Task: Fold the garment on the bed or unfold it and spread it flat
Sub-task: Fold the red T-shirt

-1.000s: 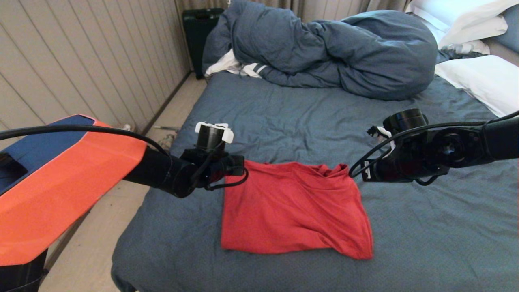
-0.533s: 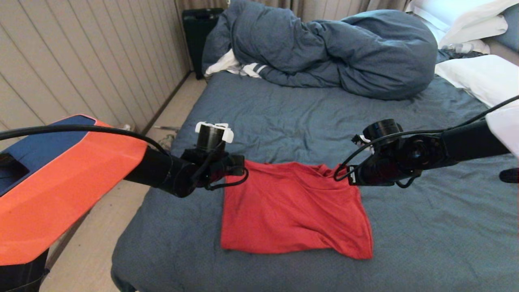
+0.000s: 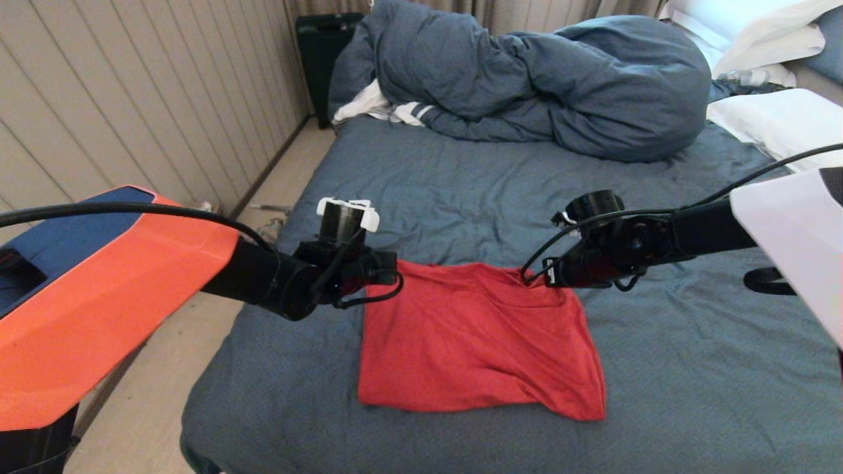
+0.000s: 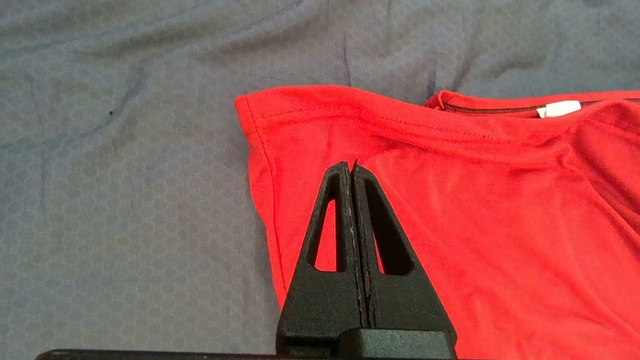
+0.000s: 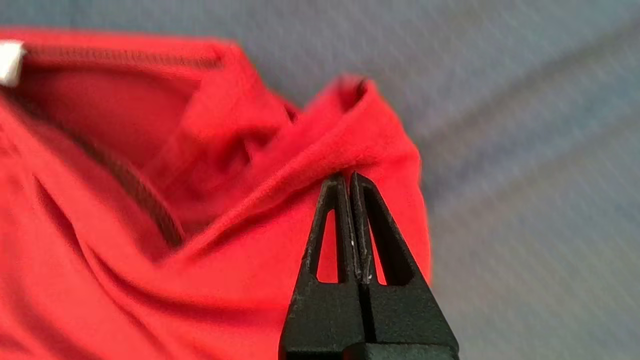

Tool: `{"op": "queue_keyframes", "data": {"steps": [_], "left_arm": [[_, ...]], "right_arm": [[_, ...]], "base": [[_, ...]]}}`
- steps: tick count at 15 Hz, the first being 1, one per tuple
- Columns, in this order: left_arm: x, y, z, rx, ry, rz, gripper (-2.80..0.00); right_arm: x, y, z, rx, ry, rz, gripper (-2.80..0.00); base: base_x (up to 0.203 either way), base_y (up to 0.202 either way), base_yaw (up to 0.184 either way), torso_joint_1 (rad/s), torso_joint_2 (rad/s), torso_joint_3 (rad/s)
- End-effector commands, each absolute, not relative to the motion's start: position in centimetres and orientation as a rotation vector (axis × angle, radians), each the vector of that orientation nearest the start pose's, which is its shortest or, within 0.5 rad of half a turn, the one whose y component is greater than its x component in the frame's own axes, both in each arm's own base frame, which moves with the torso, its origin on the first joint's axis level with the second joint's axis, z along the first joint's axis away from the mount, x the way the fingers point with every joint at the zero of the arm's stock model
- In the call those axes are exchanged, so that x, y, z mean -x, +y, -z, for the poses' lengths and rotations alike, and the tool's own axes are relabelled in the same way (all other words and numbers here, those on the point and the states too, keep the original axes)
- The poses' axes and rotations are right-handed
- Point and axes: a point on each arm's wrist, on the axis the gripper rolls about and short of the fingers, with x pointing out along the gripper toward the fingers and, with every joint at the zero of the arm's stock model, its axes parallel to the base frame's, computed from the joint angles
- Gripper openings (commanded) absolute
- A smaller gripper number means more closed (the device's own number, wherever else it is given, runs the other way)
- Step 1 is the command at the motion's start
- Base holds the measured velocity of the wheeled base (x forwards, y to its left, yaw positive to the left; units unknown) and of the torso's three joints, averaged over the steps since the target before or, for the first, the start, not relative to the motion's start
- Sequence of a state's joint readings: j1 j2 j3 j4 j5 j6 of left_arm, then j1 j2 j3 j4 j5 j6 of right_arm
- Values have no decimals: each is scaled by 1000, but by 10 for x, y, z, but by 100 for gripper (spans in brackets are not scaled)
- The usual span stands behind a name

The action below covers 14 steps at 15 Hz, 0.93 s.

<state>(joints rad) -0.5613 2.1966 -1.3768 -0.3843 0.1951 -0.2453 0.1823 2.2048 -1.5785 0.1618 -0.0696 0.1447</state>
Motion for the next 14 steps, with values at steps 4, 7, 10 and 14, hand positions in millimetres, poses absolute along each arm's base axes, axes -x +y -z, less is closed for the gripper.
{"op": "queue_keyframes", "data": {"steps": [4, 7, 10, 14], "left_arm": [[-379, -233, -123, 82, 443, 306, -280], [-379, -233, -123, 83, 442, 305, -280], [-379, -232, -126, 85, 438, 306, -280], [-374, -229, -136, 96, 421, 308, -280]], "right_arm": [[-458, 82, -107, -47, 776, -46, -280], [-469, 84, -104, -50, 758, -45, -280], [-474, 83, -109, -80, 731, -16, -280], [-460, 78, -138, -92, 691, -17, -280]], "base": [[0, 0, 0, 0, 0, 0], [0, 0, 0, 0, 0, 0], [0, 0, 0, 0, 0, 0], [0, 0, 0, 0, 0, 0]]}}
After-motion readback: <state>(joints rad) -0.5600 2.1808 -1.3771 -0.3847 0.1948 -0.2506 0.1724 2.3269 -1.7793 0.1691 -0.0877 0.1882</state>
